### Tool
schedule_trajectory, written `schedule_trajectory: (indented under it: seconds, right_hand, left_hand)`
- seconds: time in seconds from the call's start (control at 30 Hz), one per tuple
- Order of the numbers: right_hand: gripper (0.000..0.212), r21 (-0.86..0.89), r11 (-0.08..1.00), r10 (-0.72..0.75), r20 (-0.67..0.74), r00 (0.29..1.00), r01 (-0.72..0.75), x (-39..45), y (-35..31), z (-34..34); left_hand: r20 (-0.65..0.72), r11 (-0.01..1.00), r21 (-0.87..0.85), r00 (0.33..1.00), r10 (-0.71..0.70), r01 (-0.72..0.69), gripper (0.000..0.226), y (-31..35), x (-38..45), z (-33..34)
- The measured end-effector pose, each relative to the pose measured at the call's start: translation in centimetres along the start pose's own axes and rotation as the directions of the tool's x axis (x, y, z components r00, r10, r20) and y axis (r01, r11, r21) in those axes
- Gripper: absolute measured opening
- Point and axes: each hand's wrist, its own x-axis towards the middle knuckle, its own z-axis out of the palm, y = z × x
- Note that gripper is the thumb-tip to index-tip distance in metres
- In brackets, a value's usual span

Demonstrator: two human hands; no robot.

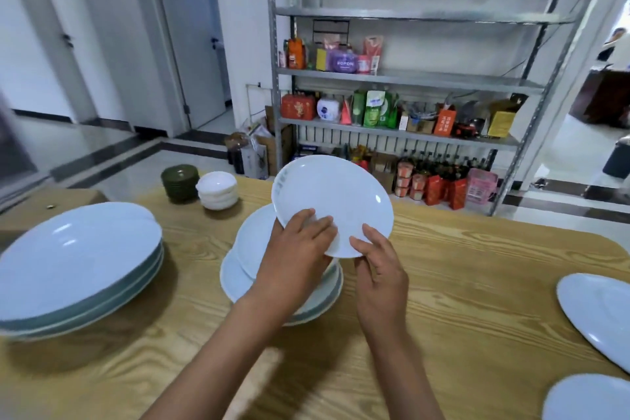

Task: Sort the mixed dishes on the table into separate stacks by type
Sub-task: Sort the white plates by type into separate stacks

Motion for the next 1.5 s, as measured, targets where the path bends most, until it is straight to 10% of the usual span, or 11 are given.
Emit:
schedule_trajectory:
  seconds: [0.7,0.9,1.17,1.5]
  right_hand:
    - [0.053,0.088,0.953,-0.294,0.489,0.821,0.289,-2.8,-14.6,18.8]
    - [0.060,0.081,0.994,0.056,0.133,0.990,-0.067,-2.7,-12.3,16.7]
    - [0.058,-0.100,0.961,0.250,-0.091,0.964,-0.259,-2.7,-6.3,9.3]
    - [0.047,-0.281,0.845,0.409,-0.207,0.889,-0.455,-4.9,-1.8,1.3]
  left_hand:
    - [-0.036,0.882,0.206,0.904,-0.427,0.424,0.069,-17.4,-13.0,-11.7]
    - [0.098,0.865,0.124,0.861,-0.499,0.487,0.070,-15.3,-13.1,-10.5]
    - [0.173,0.964,-0.058,0.954,-0.246,0.260,0.098,-9.9,-8.9,-3.9]
    - [0.146,0.994,-0.057,0.986,-0.082,0.092,0.059,-5.9,-7.5,3.6]
